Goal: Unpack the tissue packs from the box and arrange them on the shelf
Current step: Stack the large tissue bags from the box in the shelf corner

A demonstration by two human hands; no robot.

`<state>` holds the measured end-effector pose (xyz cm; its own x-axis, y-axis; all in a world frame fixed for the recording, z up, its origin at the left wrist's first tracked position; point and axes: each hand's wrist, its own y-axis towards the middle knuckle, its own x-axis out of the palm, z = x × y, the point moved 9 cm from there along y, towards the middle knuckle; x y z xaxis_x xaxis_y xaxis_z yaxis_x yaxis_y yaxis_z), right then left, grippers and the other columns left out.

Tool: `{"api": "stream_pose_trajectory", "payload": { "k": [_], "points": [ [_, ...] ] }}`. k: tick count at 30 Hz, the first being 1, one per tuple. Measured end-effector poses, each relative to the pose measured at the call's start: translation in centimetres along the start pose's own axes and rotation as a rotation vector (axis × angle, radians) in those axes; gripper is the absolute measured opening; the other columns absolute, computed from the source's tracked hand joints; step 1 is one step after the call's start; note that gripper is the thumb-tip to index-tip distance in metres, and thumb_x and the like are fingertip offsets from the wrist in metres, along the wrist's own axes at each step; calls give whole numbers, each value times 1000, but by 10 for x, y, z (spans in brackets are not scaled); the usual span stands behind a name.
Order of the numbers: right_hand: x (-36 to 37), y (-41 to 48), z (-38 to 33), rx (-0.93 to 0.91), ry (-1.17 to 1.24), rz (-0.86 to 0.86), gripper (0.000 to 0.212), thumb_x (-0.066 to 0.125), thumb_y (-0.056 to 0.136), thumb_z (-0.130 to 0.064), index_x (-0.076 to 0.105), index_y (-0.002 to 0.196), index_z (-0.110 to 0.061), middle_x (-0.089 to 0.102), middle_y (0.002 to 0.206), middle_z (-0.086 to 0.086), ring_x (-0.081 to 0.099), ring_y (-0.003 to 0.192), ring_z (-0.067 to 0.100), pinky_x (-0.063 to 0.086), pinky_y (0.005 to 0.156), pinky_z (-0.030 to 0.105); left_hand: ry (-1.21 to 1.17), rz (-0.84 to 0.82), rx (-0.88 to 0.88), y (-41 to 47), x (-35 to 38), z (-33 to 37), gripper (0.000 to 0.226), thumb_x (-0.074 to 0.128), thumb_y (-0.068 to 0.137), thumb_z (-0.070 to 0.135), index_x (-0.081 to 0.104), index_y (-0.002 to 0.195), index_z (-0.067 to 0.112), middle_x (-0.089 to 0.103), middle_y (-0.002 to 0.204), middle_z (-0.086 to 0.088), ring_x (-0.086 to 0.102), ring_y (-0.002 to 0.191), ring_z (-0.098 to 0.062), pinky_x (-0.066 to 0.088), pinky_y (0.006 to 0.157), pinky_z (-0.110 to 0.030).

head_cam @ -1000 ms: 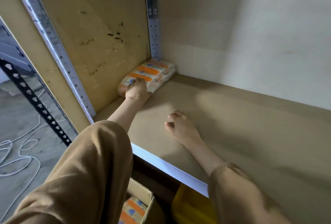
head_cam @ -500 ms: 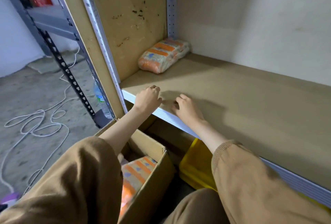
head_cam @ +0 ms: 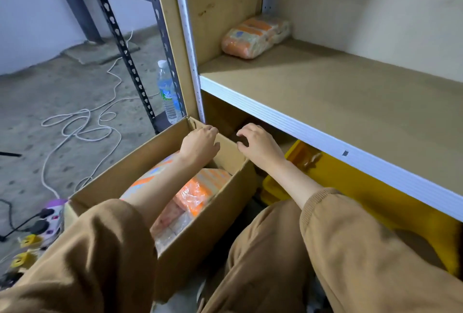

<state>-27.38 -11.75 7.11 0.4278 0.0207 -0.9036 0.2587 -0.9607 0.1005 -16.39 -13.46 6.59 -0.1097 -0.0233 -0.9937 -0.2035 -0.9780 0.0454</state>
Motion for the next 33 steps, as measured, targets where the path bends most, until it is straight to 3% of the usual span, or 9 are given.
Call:
{"api": "stream_pose_trajectory", "payload": {
  "k": [4, 15, 33],
  "points": [
    [25, -18, -17, -12, 6, -62, 35, 47, 95, -17, 51, 128, -7, 50, 136, 7, 47, 125, 19, 45, 98, 29, 14, -14, -20, -29, 14, -18, 29, 43, 95, 16, 58, 118, 6, 60, 128, -8, 58, 114, -27, 51, 87, -36],
    [59, -35, -47, -35, -13, -145, 38, 49, 94, -21, 49, 131, -11, 48, 140, 6, 47, 129, 19, 43, 102, 28, -19, -59, -34, -74, 37, -50, 36, 44, 97, 21, 53, 128, 6, 55, 135, -9, 53, 123, -25, 44, 99, -34],
    [89, 7, -96, -131, -119, -212, 38, 50, 93, -16, 49, 130, -8, 52, 134, 9, 52, 120, 23, 47, 93, 31, 16, -114, -231, -103, 37, -110, 37, 46, 96, 20, 51, 129, 3, 52, 137, -11, 54, 120, -30, 48, 90, -38]
  ]
}}
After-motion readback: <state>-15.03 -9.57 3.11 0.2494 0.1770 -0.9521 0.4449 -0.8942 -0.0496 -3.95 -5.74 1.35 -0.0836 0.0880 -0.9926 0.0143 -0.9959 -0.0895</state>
